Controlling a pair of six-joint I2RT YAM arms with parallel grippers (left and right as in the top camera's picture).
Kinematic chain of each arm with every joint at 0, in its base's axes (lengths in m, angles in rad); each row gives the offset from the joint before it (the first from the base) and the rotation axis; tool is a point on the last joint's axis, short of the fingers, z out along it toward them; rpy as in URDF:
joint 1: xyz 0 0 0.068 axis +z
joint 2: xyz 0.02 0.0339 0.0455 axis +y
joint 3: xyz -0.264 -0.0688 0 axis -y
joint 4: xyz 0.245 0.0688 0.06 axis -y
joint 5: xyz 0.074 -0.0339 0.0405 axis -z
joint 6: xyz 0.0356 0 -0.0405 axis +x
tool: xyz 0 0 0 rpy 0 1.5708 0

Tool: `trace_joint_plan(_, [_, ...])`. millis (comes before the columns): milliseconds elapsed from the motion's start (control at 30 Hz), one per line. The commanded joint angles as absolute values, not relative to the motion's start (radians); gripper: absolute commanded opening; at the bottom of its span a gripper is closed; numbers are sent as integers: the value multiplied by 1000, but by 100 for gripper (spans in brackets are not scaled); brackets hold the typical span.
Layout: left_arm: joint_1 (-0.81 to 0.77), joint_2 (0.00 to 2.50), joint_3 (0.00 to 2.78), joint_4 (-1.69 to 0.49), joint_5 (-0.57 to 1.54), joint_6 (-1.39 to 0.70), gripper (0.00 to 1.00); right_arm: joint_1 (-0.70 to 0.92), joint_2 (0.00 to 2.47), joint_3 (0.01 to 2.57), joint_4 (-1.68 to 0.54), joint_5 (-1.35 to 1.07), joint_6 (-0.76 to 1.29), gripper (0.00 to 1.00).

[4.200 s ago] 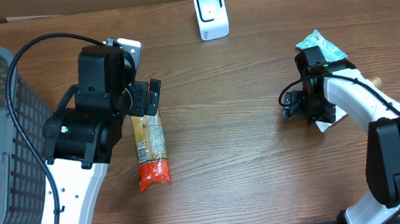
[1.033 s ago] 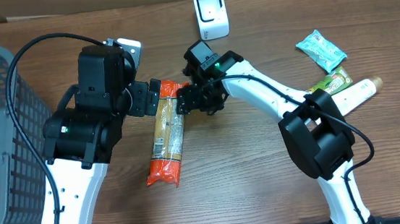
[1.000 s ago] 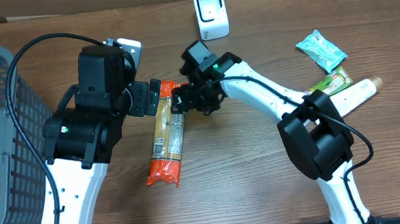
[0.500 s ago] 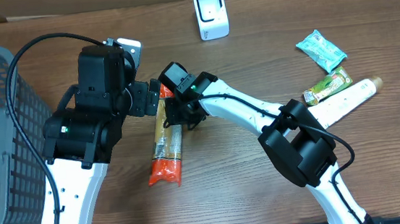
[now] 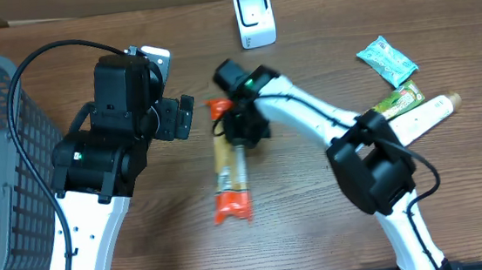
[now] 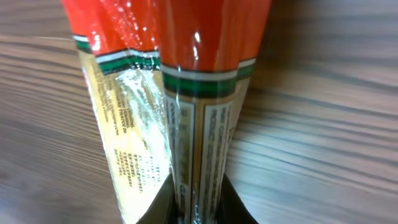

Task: Scan the item barcode
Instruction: 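Lift the spaghetti package and raise it toward the scanner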

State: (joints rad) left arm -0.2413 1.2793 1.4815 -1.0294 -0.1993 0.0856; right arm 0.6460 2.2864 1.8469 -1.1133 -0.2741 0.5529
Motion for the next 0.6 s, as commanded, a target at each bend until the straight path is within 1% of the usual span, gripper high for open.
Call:
trace_joint_plan(0, [-242,1282,1489,-1029,-210,101,100,559,2267,1840,-1219,-236,399,22])
trace_joint_plan(67, [-242,1282,1489,-1029,-210,101,100,518,2266,1840,-1285,-236,332,41])
trace_joint_plan(100, [-242,1282,1489,-1029,-210,101,100,495,2266,1840,-1316,-236,301,47])
trace_joint_plan(133, [-242,1282,1489,-1029,-210,101,100,475,2266,1840,-1335,-236,274,51])
trace_joint_plan(267, [-242,1282,1489,-1029,-210,101,100,418,2233,1840,-1338,-234,194,57])
trace_joint_plan(333, [-242,1282,1489,-1029,-210,101,100,410,2192,1840,-1306,-233,120,63])
trace_joint_plan(367, [-242,1282,1489,-1029,-210,101,100,410,2171,1840,-1287,-230,82,69])
trace_joint_plan(433, [-242,1282,1489,-1029,-210,101,100,414,2137,1840,-1244,-219,46,74])
trace_joint_plan(567, [-242,1282,1489,-1029,-210,101,100,443,2127,1838,-1158,-230,-19,74])
